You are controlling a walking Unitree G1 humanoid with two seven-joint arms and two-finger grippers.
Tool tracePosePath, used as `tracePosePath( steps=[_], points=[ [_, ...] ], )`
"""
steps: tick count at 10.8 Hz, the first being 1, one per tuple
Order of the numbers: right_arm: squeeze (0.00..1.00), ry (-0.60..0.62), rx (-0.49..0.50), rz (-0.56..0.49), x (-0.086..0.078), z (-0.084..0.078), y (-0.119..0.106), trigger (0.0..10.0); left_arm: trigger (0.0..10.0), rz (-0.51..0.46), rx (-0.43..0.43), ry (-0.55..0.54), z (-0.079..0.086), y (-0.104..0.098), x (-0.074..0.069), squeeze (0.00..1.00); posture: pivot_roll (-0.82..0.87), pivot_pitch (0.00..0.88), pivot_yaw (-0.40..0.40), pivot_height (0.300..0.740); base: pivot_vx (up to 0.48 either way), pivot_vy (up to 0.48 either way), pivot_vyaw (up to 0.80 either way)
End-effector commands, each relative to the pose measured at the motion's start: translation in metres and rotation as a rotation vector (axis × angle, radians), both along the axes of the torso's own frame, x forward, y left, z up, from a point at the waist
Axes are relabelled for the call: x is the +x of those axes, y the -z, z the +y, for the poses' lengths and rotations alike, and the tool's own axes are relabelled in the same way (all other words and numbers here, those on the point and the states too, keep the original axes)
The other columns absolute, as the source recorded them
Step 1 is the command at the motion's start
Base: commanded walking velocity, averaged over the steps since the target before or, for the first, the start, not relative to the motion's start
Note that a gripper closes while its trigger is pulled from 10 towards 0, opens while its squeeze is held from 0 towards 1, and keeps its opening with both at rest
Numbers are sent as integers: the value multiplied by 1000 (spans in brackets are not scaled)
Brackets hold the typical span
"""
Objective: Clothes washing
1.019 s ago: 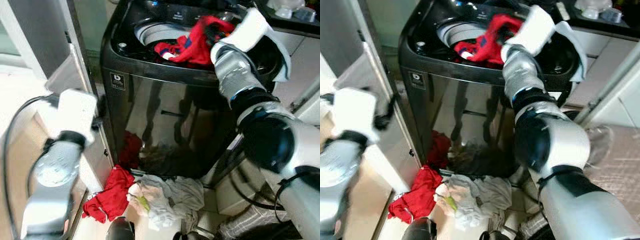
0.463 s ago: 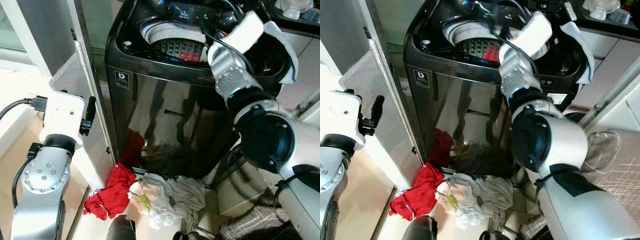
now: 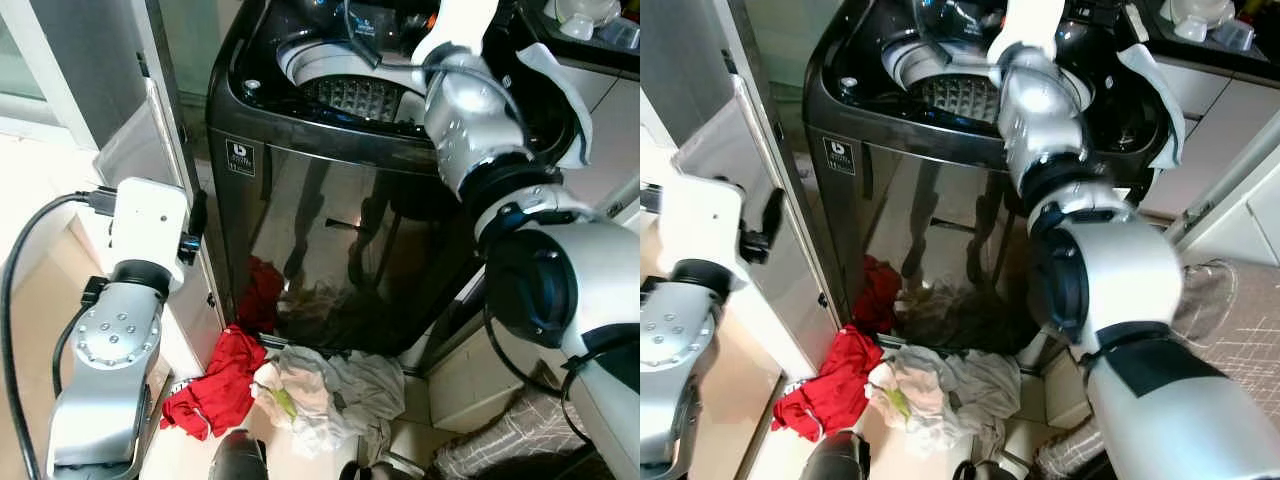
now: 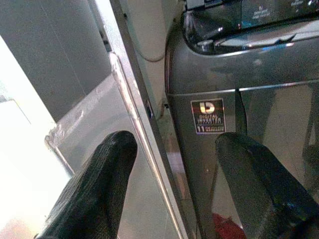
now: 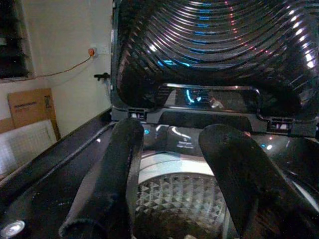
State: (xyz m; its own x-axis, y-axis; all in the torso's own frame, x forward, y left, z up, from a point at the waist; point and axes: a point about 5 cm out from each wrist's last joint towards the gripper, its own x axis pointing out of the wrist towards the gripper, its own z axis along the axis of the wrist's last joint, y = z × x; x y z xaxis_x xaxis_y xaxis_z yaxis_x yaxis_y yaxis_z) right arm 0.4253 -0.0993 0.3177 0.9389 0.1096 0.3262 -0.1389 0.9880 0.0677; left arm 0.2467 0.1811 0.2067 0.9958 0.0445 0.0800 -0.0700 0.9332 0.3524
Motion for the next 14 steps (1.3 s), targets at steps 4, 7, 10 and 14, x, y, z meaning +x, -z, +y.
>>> tracePosePath(
  steps=[4, 7, 10, 14],
  points=[
    [0, -50, -93, -185, -78, -15, 109, 10000, 10000, 14, -22, 93, -20, 16, 23, 0, 106, 14, -63, 740, 0, 0, 0],
    [0, 15, -163, -137, -101, -40, 137, 10000, 10000, 3, -11, 168, -31, 17, 34, 0, 66, 0, -38, 740, 0, 0, 0],
    [0, 72, -217, 187, -133, -68, 218, 10000, 10000, 83, 48, 142, -23, 45, 30, 0, 84, 0, -25, 740, 0, 0, 0],
    [0, 42, -166, 243, -116, -49, 230, 10000, 10000, 150, 148, 189, -15, 61, 29, 0, 104, 4, 39, 740, 0, 0, 0]
  ],
)
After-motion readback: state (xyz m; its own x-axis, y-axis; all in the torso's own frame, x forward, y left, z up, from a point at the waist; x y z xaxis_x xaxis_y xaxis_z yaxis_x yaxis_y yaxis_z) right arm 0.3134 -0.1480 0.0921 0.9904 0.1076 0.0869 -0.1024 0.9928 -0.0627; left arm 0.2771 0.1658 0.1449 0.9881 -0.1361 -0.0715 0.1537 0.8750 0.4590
